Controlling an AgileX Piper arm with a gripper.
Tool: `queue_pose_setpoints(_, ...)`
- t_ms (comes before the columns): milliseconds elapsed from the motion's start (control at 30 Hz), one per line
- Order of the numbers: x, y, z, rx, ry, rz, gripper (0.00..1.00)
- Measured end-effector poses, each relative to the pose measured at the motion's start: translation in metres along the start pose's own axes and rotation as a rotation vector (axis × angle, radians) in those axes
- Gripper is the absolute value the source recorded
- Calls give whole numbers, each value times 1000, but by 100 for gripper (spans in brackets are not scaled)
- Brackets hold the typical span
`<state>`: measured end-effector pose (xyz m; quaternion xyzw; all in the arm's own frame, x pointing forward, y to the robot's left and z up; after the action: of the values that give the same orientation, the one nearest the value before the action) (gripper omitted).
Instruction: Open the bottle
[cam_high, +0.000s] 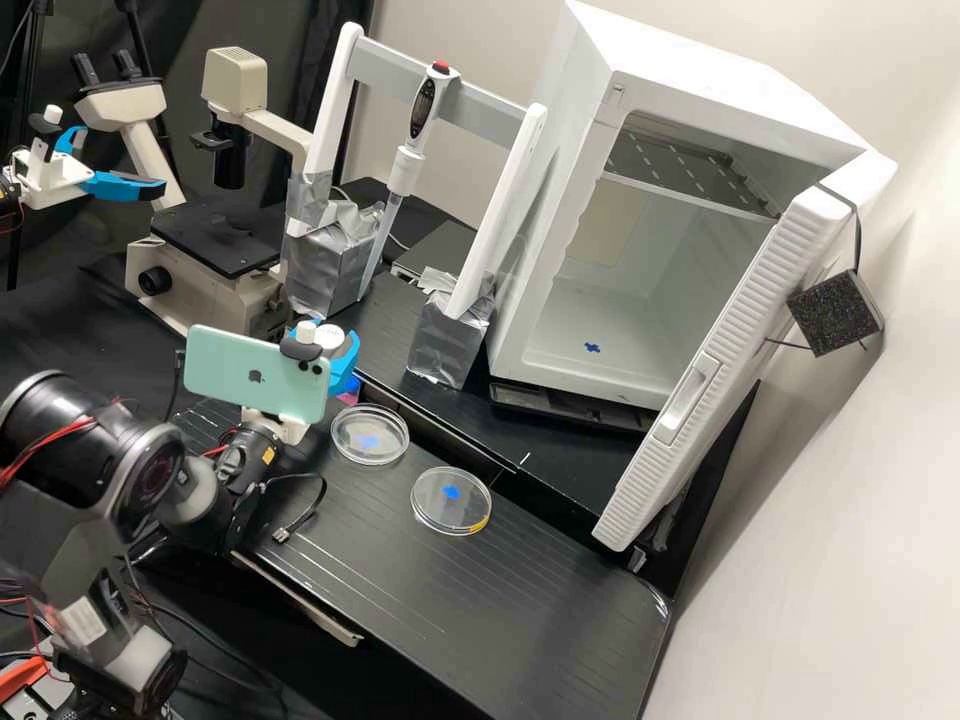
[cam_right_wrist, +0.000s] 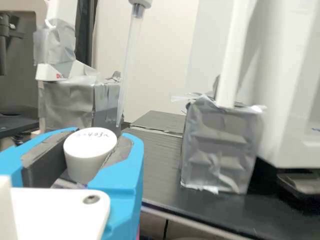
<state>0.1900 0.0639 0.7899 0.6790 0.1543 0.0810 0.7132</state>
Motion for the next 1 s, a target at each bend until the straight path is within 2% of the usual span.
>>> queue_pose_setpoints(167,-22,-4,-1,14,14,-25,0)
queue_pose_setpoints(433,-21,-15,1,26,4,-85,0)
queue_pose_setpoints(567,-19,-22,6,13,-23,-125,0)
queue_pose_setpoints(667,-18,-27,9,24,-42,-149,0)
queue_pose_setpoints(767,-17,-29,9,10,-42,-150,0)
queue_pose_setpoints(800,-17,-29,9,8,-42,-151,100)
queue_pose_setpoints(1000,-16,-30,10,-6,-45,-146,100)
